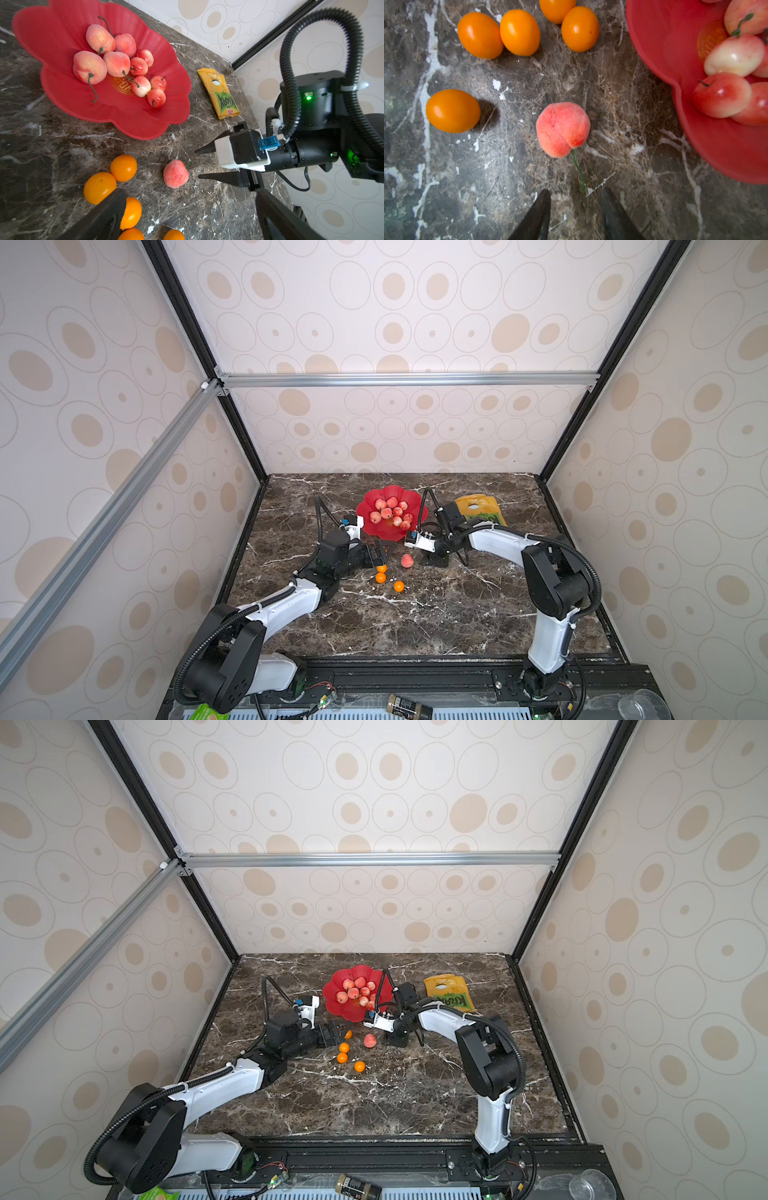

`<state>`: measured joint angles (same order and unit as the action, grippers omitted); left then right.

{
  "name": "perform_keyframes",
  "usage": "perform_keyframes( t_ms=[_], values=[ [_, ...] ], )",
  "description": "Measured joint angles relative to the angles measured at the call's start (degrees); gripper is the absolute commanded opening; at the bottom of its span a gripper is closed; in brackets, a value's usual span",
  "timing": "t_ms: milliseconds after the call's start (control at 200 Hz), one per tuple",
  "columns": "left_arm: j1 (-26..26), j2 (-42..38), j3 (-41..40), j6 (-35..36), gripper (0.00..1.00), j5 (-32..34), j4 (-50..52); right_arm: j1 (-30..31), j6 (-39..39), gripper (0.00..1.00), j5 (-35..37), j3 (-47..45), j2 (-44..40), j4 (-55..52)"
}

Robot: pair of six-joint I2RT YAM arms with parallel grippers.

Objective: Arrange fruit in a fruit bowl
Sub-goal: Pick up the fruit from the center of the table.

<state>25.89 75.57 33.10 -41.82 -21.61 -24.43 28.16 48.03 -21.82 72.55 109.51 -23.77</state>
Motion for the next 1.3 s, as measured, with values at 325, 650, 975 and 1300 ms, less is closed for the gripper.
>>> perform_keyframes(
  t_ms=[325, 650, 975, 1300],
  values=[
    [-1.8, 0.0, -0.2, 0.0, 0.98, -0.9, -0.3, 0.2, 3.0, 0.45, 0.0, 5.0, 3.9, -3.9],
    [-2.7, 0.0, -0.7, 0.0, 0.98, -1.4, -0.3, 1.5, 5.2, 0.39, 1.3, 8.6, 7.4, -7.3],
    [-3.1, -0.2, -0.8, 0.0, 0.98, -1.5, -0.3, 1.9, 6.3, 0.26, 2.4, 10.8, 8.6, -9.7],
    [-3.5, -1.8, -1.6, 0.0, 0.98, -1.7, -0.3, 2.3, 6.8, 0.13, 3.0, 11.5, 9.7, -11.0]
  ],
)
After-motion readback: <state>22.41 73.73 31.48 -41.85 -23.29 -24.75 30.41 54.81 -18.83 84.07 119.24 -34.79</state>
